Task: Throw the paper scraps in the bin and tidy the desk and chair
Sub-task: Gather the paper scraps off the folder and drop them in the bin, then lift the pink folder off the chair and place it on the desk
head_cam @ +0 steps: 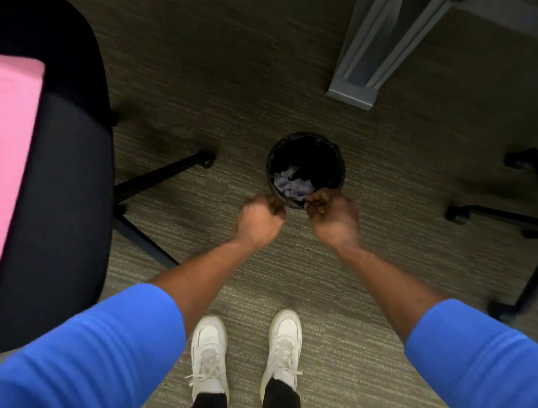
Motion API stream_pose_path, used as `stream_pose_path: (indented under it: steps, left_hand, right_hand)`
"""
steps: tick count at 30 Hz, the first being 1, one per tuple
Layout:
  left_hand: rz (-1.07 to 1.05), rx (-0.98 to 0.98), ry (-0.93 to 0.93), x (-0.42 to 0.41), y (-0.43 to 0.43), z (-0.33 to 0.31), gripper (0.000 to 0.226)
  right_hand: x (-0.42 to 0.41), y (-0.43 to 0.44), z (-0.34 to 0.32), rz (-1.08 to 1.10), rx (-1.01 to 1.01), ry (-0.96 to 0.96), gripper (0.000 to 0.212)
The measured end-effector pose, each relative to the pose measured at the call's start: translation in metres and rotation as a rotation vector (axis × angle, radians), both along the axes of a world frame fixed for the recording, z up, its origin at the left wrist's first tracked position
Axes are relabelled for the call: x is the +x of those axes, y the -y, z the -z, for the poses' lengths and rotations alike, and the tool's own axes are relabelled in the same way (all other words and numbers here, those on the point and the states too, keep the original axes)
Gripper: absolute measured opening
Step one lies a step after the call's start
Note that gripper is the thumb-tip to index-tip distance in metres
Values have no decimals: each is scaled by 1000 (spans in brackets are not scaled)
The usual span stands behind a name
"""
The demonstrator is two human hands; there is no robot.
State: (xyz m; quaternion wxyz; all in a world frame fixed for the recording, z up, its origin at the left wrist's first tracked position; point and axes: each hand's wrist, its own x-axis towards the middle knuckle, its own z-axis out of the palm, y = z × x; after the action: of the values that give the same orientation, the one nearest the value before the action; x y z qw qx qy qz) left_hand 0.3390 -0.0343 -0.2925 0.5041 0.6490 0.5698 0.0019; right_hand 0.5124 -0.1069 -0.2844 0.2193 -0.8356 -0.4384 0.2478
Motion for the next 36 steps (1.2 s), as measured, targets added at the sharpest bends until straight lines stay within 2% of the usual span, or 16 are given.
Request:
stream_pose_path:
  steps: [3,7,11,14,18,22,30,36]
  left_hand:
    - [13,44,-7,-18,8,-47,21]
    - [-68,62,-21,-52,19,-74,31]
    - [-171,70,-43,-86,26,-95,29]
    - [-269,40,-44,-112,27,-112,29]
    - [-364,62,-39,-148,23,-133,44]
    - [-418,160,-90,-178,11,-179,29]
    - [-636,337,-22,-253,-24,-236,19]
    - [-792,333,-133,-322,-65,-252,20]
  right_hand:
    - [-12,1,-19,27,40,2,11]
    - [-32,1,-48,-51,-9,36,18]
    - [-58,-3,-78,-93,14,5,8]
    - [-77,-8,-99,-153,54,-31,10]
    - [-101,-18,-120,-251,70,-55,13]
    - [-132,-36,-135,-342,66,-103,6]
    - [-221,-95,-163,-347,130,-218,5]
    - [-286,-132,-176,-240,63,-371,12]
